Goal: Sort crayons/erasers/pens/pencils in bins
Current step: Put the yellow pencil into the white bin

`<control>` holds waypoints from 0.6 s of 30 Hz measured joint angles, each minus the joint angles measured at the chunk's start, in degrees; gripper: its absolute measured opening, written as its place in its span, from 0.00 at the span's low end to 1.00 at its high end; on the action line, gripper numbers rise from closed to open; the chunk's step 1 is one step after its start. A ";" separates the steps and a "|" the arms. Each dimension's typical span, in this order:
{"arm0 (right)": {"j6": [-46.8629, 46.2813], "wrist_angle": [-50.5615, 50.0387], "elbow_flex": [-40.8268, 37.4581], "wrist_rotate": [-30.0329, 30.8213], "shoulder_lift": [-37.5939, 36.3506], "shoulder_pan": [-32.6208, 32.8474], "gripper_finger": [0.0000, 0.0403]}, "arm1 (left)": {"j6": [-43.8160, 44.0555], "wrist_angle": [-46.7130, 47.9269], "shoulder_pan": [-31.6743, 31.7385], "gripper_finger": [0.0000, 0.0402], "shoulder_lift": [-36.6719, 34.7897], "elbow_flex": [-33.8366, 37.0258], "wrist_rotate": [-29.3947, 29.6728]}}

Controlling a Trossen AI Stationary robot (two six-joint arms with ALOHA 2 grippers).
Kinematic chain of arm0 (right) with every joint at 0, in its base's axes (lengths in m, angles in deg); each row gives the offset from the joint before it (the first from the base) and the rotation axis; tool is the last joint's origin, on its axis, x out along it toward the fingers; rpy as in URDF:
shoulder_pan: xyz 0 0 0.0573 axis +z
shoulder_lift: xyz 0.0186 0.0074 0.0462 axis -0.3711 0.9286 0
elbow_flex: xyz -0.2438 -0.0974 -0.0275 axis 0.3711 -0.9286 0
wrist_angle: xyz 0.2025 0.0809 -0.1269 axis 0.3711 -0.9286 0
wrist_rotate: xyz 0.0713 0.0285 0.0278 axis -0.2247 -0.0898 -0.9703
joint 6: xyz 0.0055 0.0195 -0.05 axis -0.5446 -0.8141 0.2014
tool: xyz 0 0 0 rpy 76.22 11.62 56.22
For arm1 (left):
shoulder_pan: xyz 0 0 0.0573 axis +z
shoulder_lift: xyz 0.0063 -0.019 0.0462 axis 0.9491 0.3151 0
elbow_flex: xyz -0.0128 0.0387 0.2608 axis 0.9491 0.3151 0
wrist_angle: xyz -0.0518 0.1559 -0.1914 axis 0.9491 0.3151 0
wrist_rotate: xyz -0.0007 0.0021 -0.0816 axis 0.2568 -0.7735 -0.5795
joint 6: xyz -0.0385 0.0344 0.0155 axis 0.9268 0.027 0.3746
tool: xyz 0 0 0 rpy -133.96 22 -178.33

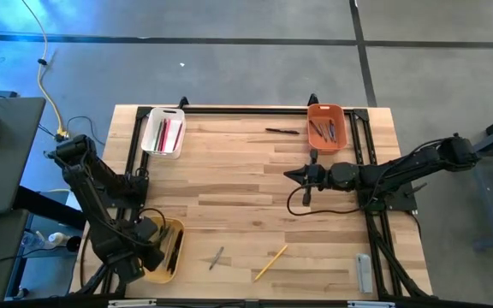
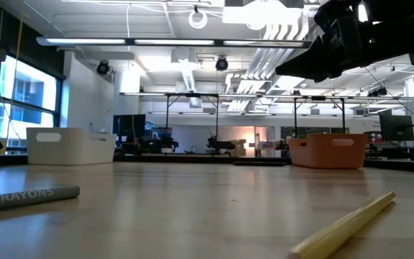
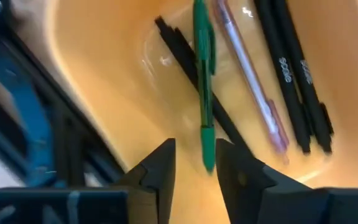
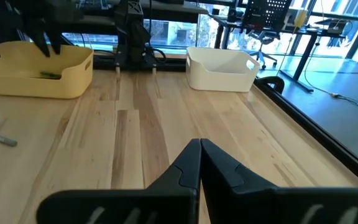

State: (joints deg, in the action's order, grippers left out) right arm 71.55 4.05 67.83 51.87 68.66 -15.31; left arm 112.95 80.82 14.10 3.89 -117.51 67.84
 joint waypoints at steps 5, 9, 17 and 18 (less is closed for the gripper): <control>0.14 0.19 0.00 0.00 0.00 0.01 0.00 | -12.15 6.91 0.83 0.28 -3.22 -4.88 2.14; 0.25 1.22 0.00 0.01 0.00 -0.01 0.00 | -28.50 6.09 2.60 0.22 -7.18 -7.41 17.36; -0.23 4.85 0.00 0.35 0.00 -0.05 0.00 | -76.16 -17.31 12.57 0.01 -16.84 -0.11 38.62; -0.22 4.83 0.00 0.83 0.00 -0.04 0.00 | -82.34 -22.73 14.63 0.01 -18.01 1.77 37.22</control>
State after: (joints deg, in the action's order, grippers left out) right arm 71.33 8.88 67.83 52.70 68.66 -15.35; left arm 30.62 58.08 28.72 -14.12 -115.74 105.06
